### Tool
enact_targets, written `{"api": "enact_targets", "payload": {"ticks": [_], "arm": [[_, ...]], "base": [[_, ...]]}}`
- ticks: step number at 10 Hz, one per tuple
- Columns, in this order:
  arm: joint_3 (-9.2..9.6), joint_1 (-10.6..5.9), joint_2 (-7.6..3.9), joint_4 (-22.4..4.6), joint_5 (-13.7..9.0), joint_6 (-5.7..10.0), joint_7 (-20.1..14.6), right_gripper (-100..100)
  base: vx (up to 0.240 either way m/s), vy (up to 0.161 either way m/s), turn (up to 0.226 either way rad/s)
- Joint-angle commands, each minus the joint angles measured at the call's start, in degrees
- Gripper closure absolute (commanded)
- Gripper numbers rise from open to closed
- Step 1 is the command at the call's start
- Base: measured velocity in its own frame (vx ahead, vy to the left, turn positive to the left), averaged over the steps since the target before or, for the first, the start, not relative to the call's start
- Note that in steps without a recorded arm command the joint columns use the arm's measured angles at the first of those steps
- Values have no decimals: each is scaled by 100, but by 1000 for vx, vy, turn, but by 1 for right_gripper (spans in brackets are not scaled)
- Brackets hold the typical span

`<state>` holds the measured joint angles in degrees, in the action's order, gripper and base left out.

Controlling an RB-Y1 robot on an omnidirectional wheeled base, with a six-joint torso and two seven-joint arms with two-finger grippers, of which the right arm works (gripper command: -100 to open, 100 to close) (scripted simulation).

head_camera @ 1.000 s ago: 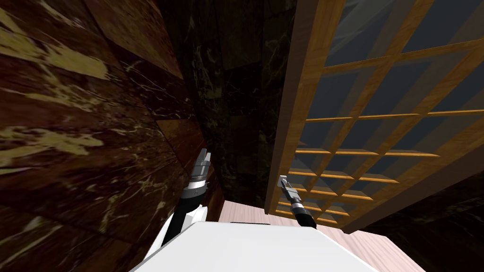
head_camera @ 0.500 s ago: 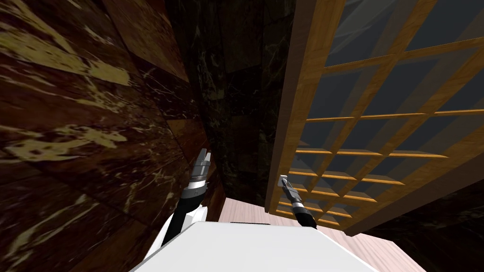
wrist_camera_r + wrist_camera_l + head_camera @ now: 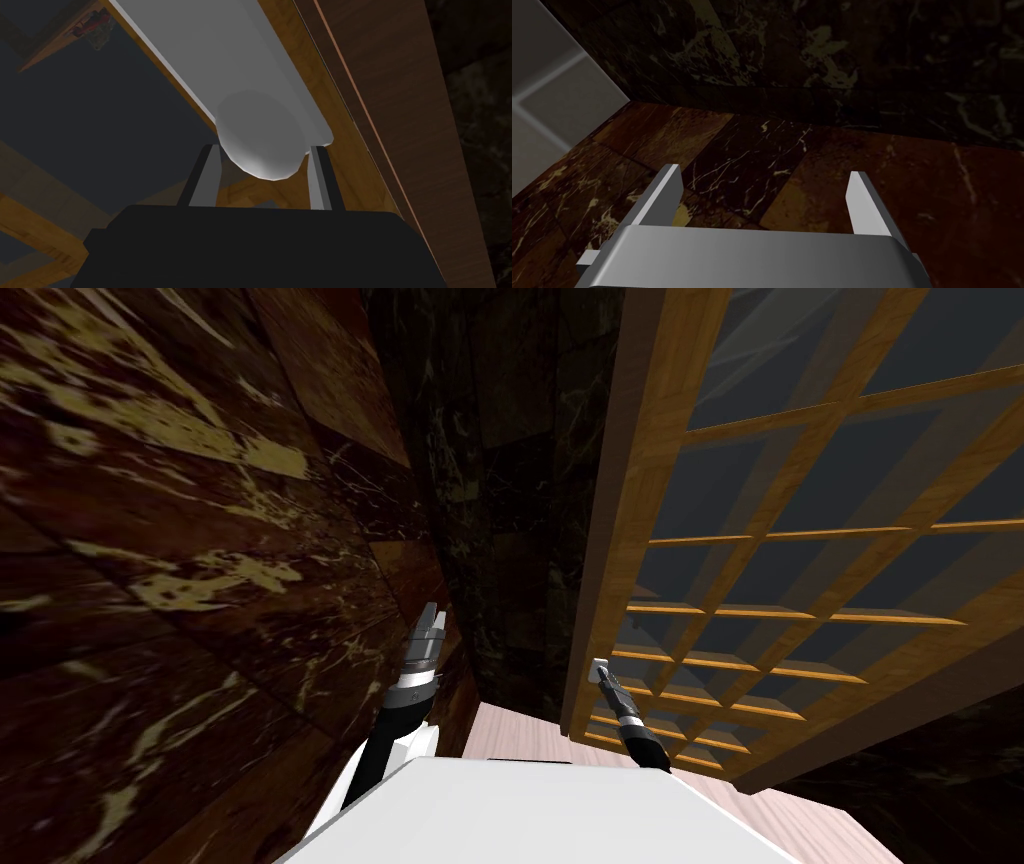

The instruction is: Pull the door open

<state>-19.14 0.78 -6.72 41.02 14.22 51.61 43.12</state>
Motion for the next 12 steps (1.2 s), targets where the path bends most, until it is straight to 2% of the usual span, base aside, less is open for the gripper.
{"api": "enact_targets", "payload": {"ticks": [1, 6, 7, 9, 12], "arm": [[44, -14, 21, -32, -44, 12, -163, 100], [183, -42, -31, -69, -384, 5, -937, 100], [183, -42, -31, -69, -384, 5, -979, 100], [259, -58, -58, -89, -571, 2, -1351, 100], [298, -66, -72, -99, -666, 0, -1660, 100]], "base": [[-30, -11, 35], [-34, -12, 60], [-32, -11, 25], [-37, -12, 62], [-28, -12, 42]]}}
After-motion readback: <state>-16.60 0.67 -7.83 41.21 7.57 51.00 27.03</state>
